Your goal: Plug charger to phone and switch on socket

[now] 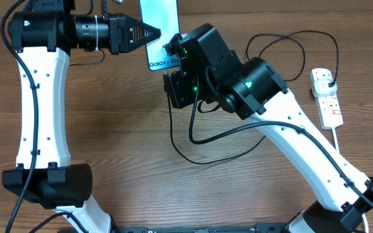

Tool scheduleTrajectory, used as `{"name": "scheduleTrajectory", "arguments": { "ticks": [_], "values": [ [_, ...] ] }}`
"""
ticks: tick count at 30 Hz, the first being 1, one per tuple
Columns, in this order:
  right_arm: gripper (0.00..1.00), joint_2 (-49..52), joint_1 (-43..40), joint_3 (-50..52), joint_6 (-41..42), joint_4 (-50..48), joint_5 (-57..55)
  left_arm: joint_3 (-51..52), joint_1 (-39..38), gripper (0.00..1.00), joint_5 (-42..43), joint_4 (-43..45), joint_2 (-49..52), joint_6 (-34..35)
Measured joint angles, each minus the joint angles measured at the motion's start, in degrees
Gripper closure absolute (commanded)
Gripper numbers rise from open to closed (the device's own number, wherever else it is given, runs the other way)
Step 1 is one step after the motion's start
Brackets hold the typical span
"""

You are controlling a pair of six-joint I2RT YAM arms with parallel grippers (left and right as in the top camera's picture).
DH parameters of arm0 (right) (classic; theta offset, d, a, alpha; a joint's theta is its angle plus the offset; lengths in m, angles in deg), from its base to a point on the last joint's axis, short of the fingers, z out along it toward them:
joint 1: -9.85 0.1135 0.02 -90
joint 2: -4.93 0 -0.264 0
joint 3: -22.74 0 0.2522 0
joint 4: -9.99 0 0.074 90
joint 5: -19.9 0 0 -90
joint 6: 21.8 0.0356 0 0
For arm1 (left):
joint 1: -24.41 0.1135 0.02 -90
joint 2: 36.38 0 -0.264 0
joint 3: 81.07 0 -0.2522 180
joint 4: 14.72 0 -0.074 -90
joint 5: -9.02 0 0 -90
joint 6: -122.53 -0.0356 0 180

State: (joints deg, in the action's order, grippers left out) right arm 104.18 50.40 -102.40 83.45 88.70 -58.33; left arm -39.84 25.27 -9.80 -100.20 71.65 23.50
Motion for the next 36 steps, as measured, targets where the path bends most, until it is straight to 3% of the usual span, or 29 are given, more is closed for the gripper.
{"name": "scheduleTrajectory", "arguments": {
  "ticks": [36],
  "values": [
    [0.96, -0.6, -0.5, 0.0, -0.3, -0.5, 0.0, 0.0, 0.3, 0.96, 2.1, 0.1, 0.0, -0.6]
  ]
}}
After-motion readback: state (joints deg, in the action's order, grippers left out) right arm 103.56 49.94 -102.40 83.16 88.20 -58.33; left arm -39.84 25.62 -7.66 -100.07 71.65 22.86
